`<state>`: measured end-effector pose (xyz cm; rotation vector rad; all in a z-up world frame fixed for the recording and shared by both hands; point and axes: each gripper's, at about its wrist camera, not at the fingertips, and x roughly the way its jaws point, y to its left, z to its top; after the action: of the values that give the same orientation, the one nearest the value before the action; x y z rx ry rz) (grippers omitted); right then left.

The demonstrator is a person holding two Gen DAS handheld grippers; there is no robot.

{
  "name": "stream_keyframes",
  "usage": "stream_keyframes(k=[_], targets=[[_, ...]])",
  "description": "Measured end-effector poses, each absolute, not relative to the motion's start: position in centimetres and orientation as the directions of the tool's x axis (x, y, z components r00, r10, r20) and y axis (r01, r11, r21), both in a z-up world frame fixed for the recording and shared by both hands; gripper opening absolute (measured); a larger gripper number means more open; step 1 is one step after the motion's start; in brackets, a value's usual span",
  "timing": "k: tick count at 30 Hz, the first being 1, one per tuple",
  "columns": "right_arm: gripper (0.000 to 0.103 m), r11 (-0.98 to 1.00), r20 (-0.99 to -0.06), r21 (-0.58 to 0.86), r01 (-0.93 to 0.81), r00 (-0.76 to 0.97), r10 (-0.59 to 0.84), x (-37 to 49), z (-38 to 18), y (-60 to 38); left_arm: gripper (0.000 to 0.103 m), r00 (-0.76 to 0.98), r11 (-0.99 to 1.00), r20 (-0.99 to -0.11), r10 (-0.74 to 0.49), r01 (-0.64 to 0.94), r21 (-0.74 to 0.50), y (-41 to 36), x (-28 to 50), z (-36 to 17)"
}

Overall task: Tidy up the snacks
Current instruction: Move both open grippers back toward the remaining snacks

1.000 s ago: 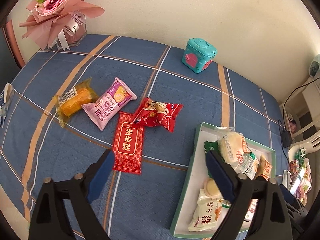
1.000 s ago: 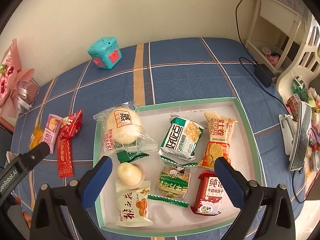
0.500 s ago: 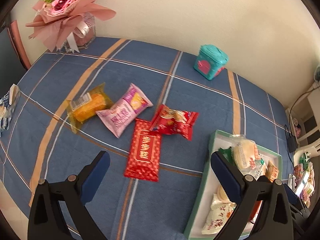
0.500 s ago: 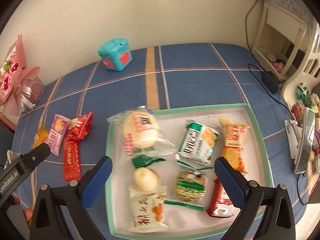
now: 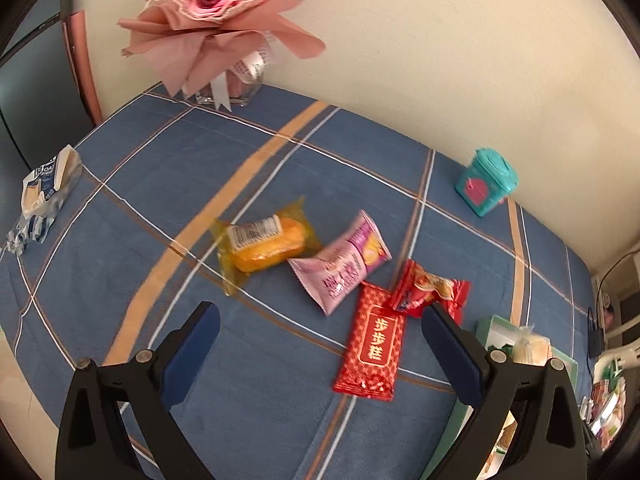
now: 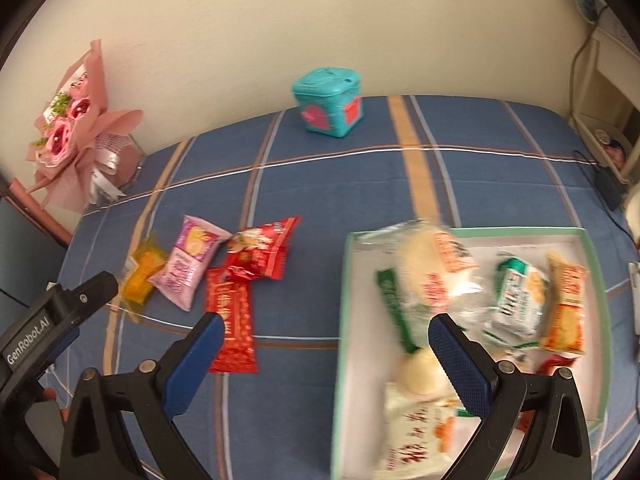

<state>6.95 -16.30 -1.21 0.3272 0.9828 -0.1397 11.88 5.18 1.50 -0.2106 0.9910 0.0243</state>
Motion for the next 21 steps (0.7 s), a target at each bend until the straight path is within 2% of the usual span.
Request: stream_keyframes(k=[7,21], targets=[[0.103,0.937,-0.829,0.247,0.245,0.555,0.073,8.5,-2.2,-15.2,0.101,0.567,0.982,-0.822,-0.055,-0.119,-0.148,6.3,12.7,1.8],[0.103,0.936,-0.845,0.257,0.242,0.526,0.096,11.5,-4.4,-14.1,0.101,0.477,0.978,-0.876,-0.078,-0.134,-0.16,6.3,15.3,-1.7]])
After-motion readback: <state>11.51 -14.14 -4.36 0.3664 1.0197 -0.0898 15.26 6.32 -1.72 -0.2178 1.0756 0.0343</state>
